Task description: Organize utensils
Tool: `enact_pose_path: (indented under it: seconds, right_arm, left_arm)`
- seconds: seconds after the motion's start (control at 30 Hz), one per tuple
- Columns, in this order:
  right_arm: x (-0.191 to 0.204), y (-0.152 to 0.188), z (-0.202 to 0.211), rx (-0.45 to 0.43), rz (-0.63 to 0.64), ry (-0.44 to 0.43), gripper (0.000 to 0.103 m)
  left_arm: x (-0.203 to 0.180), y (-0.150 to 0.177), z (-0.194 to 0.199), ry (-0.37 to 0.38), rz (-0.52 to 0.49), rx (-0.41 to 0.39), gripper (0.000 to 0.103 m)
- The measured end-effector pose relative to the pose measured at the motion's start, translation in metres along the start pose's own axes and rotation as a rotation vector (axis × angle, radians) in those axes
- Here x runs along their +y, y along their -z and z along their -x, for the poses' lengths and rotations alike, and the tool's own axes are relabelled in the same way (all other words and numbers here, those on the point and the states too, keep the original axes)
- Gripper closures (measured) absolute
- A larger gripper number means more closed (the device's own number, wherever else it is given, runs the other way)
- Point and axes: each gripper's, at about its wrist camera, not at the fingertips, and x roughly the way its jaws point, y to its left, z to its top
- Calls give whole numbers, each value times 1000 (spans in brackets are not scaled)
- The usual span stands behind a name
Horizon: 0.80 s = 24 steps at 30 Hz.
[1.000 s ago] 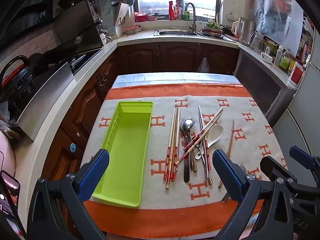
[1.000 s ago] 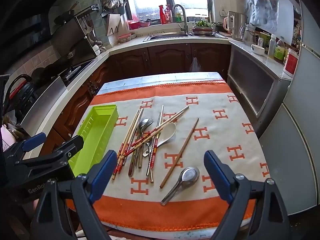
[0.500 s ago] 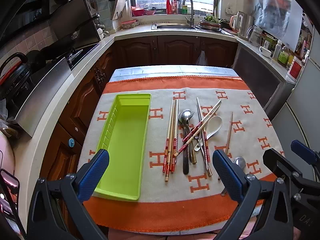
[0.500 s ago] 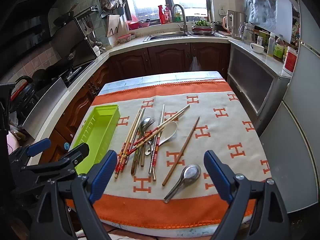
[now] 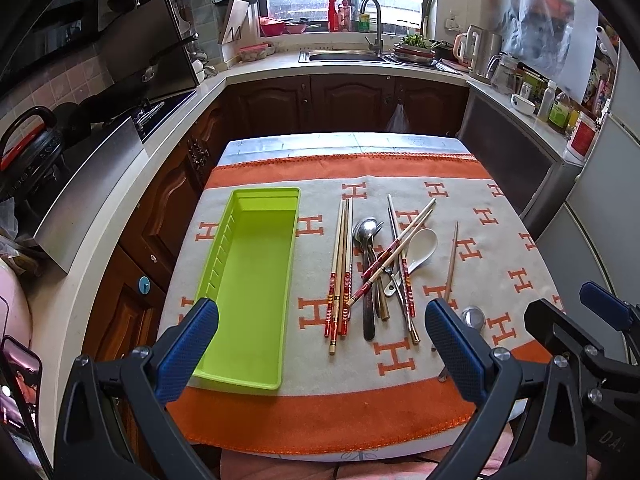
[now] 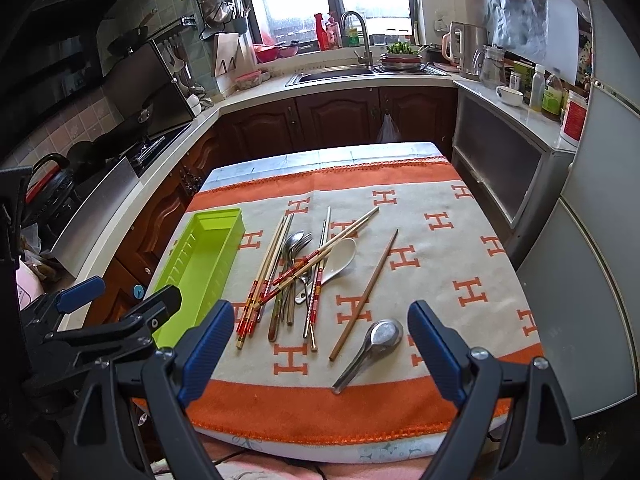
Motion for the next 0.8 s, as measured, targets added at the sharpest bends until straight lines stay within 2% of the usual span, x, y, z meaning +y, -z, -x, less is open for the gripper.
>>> enact_pose_path:
  seconds: [0.4,0.8]
  right_arm:
    - [0,-4,7,-8,9,-3,14]
    - [1,-6,4,-7,9,-2,14]
  left_arm:
    - [-3,-4,9,-34,-23,-34,1]
    - [-3,-13,-1,-32,-20,-14,1]
